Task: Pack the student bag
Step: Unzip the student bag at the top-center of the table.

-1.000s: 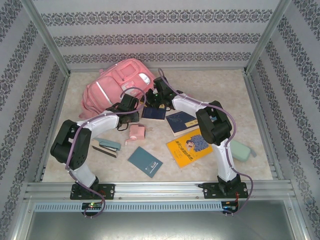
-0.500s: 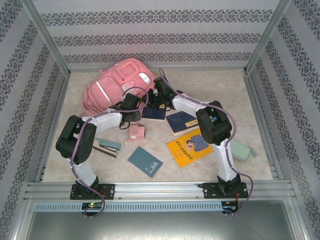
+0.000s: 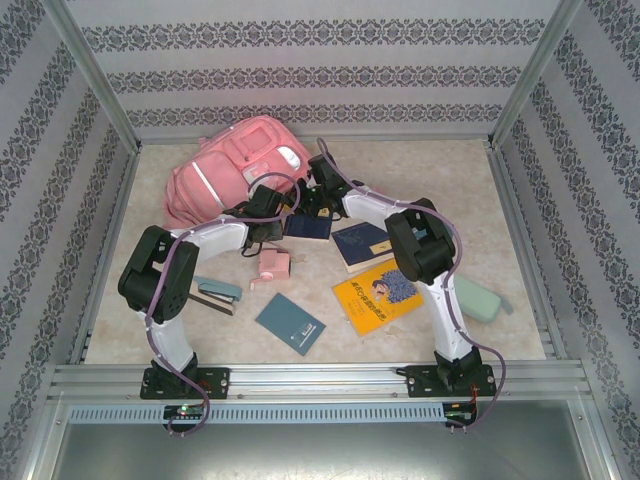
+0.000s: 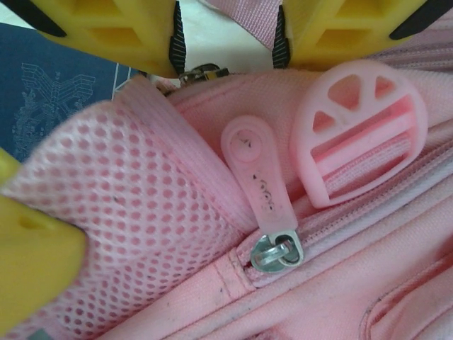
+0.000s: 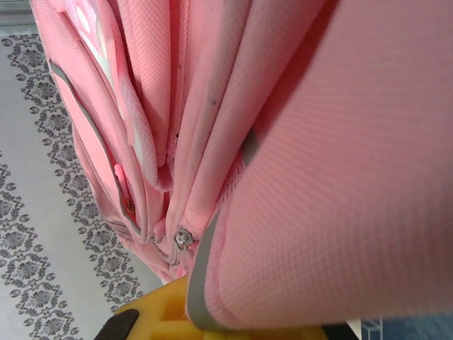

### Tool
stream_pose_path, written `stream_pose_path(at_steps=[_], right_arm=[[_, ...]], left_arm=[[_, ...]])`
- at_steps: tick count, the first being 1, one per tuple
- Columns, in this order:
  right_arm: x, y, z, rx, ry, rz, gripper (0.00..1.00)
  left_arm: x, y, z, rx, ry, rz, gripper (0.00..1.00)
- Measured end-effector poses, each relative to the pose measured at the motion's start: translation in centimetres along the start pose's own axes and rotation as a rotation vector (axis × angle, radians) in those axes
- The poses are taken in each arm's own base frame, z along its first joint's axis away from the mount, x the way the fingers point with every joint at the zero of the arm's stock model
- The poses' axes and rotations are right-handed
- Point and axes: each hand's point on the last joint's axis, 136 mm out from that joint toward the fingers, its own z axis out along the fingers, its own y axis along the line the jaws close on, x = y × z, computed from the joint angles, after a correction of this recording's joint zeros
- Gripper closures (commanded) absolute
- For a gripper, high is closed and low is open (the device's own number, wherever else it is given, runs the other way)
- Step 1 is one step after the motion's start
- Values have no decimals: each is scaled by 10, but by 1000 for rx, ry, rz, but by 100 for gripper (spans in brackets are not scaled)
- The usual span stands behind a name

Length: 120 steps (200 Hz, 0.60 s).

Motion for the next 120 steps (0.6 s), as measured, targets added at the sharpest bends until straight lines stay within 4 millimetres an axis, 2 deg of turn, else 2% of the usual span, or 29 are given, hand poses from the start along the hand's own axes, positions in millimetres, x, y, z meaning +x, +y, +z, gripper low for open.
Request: stream_pose_path(at_steps=[74, 120], right_arm=[[-9, -5, 20, 16, 12, -37, 100], [-8, -7, 20, 31, 10, -61, 100]], left_arm=[[-6, 0, -2, 1, -35, 1, 68], [0, 5, 12, -31, -27, 24, 68]])
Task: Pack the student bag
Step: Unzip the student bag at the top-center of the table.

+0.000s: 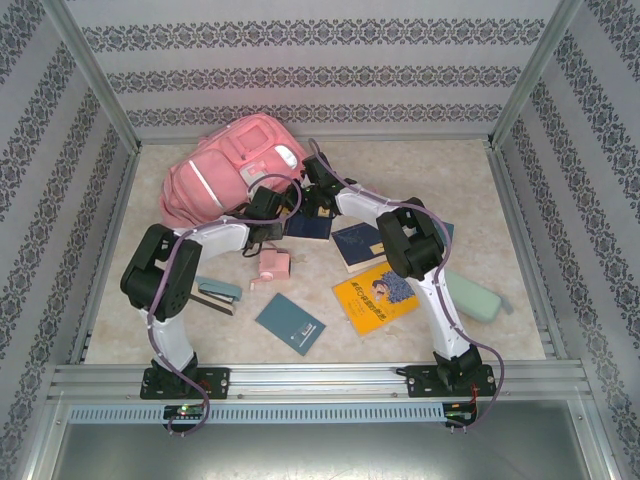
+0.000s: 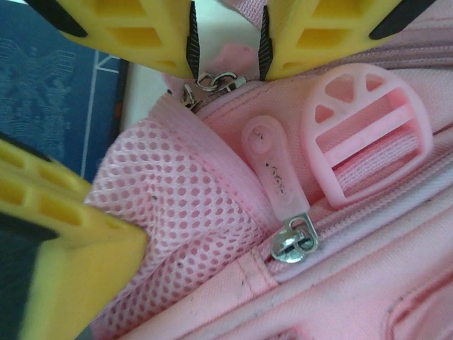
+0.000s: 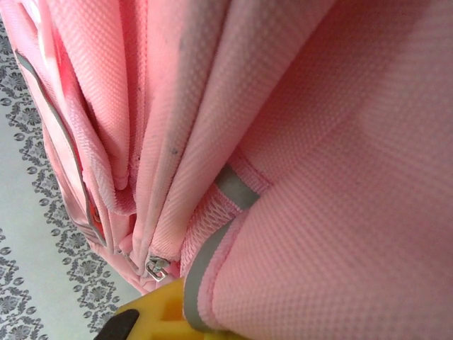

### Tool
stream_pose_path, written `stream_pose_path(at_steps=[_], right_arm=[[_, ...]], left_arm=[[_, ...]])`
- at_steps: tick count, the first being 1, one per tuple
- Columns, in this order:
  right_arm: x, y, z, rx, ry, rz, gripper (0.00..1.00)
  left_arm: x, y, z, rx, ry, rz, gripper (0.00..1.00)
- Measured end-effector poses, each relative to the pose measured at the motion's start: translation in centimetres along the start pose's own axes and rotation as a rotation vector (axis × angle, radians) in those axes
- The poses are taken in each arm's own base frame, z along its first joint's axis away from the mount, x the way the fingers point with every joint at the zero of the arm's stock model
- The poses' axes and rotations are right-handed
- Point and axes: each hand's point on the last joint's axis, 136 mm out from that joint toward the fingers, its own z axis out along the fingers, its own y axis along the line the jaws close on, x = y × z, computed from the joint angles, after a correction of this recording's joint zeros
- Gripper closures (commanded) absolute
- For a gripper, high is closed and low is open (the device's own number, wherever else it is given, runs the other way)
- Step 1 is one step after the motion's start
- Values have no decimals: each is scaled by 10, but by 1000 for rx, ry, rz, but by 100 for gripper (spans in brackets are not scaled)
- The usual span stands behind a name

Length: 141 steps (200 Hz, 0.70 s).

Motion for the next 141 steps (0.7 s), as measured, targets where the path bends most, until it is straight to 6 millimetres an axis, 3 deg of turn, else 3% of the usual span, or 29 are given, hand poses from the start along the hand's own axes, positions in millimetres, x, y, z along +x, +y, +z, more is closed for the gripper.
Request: stream_pose_path(at_steps=[90, 130, 141], right_arm=[[1, -2, 1, 11, -4, -5, 100], [-1, -4, 1, 18, -13, -7, 100], [-2, -4, 1, 19, -15, -7, 100]], left_arm=[[7, 4, 15, -33, 21, 34, 67], [5, 3, 20, -41, 23, 38, 78], [5, 4, 20, -45, 22, 40, 85]])
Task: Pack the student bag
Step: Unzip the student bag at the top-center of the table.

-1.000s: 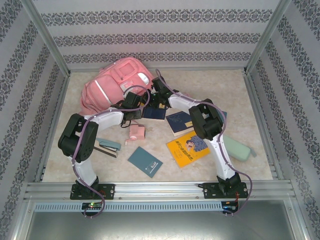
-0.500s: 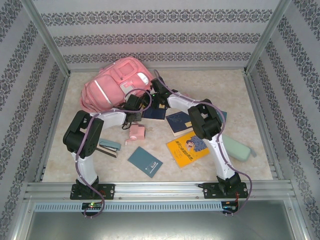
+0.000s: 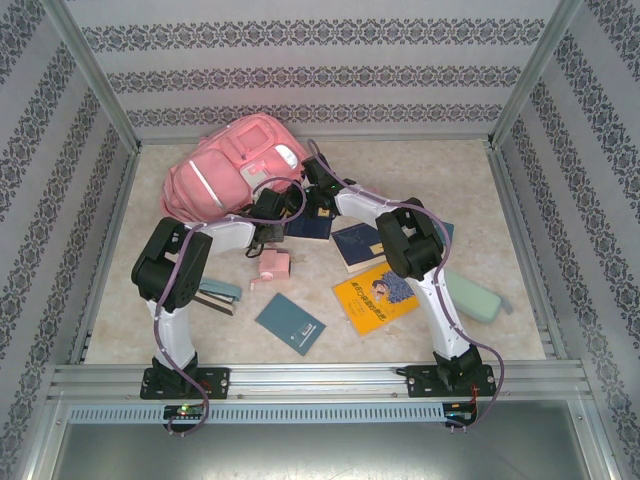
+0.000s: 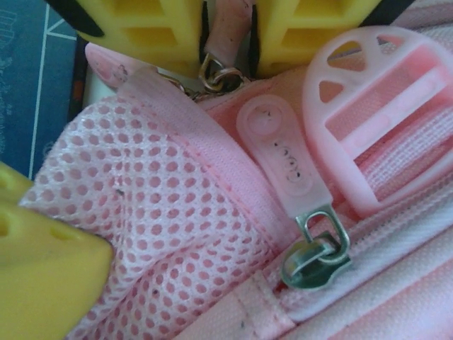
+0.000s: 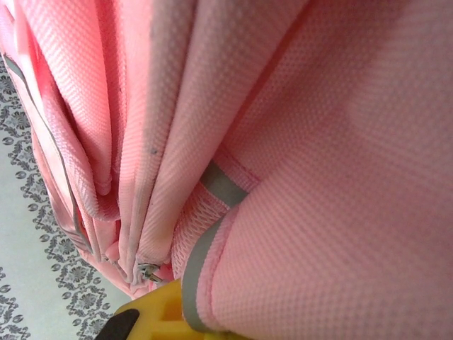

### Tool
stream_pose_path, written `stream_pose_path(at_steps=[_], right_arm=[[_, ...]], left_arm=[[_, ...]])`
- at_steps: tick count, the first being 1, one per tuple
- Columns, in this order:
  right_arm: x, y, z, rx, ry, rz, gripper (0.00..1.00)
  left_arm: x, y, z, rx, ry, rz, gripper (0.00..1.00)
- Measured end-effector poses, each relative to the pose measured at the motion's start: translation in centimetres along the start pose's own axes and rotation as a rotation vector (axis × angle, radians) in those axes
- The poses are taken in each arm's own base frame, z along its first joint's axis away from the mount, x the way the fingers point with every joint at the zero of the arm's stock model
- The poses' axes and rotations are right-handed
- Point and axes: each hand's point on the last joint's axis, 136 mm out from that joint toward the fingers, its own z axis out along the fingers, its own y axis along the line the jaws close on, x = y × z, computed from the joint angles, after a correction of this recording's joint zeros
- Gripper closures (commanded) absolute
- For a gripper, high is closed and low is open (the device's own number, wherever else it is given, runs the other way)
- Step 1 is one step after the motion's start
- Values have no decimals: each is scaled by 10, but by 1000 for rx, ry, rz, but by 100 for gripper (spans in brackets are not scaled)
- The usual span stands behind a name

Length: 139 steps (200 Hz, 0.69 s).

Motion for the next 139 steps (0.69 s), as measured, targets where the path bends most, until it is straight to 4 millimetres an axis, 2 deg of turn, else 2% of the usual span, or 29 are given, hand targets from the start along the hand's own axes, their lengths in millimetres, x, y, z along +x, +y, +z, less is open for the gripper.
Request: stream_pose_path(at_steps=[15, 22, 75, 107, 139], right_arm=[[0, 0, 0, 1, -1, 0, 100], [0, 0, 0, 1, -2, 0, 100], [0, 0, 0, 0, -1, 0, 100], [2, 3, -4, -6, 3, -3, 100], [6, 15, -16, -23, 2, -17, 100]], left_arm=[[-1, 1, 0, -5, -2, 4, 98], [-1, 1, 0, -7, -2, 7, 100], [-2, 2, -6, -6, 0, 14, 100], [-7, 5, -25, 10, -11, 6, 100], [-17, 13, -43, 36, -30, -34, 100]])
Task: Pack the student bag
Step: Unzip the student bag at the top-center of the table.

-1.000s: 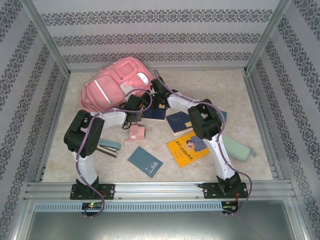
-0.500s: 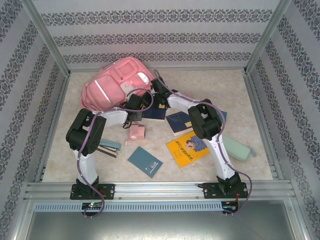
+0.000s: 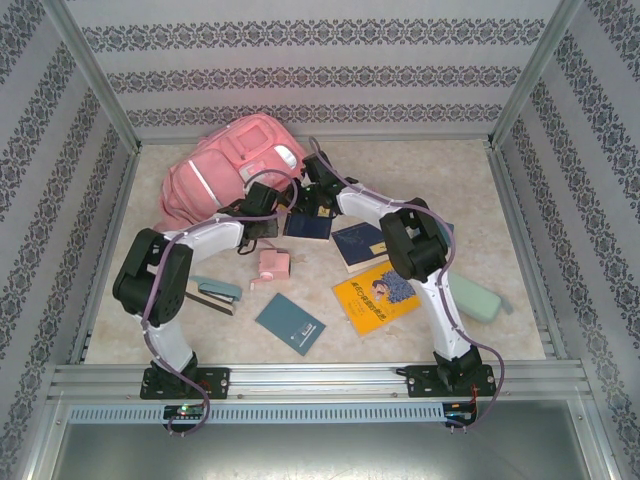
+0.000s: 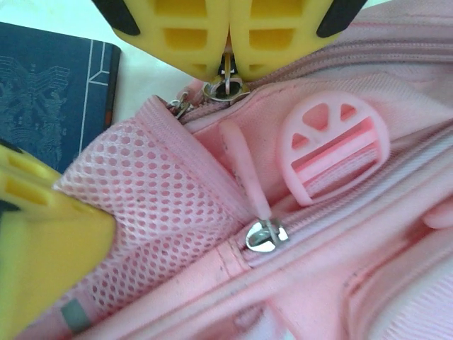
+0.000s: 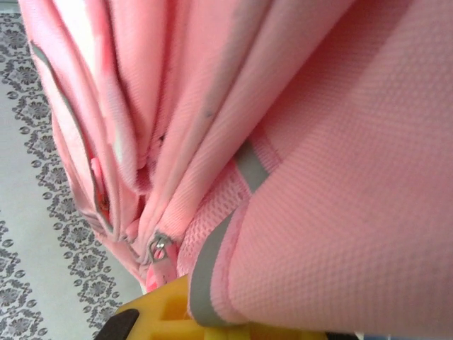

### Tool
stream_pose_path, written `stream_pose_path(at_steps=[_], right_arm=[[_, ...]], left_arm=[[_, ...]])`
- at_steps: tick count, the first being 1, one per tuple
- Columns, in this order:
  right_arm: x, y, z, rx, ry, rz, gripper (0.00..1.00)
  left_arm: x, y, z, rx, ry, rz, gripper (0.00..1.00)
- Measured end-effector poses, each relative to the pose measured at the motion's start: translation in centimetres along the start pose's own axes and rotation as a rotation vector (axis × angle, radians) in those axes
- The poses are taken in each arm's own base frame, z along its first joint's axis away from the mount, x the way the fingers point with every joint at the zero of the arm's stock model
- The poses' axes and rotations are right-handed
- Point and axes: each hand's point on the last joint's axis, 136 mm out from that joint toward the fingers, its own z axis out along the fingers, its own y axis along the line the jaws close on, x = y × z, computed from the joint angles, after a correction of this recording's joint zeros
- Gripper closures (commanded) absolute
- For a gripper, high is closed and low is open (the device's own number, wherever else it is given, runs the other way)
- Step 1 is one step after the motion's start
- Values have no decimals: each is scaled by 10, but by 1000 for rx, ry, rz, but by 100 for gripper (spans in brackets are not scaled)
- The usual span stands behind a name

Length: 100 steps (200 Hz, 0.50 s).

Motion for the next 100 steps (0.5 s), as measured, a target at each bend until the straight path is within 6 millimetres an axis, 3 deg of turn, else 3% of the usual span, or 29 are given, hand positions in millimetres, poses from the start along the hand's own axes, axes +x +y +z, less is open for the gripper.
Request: stream_pose_path(at_steps=[47, 100], right_arm=[[6, 4, -16, -5, -15, -16, 100], [-4, 0, -39, -10, -45, -21, 100]], left_arm=[[2, 25, -13, -17, 11, -55, 100], [14, 60, -20, -62, 61, -113, 100]])
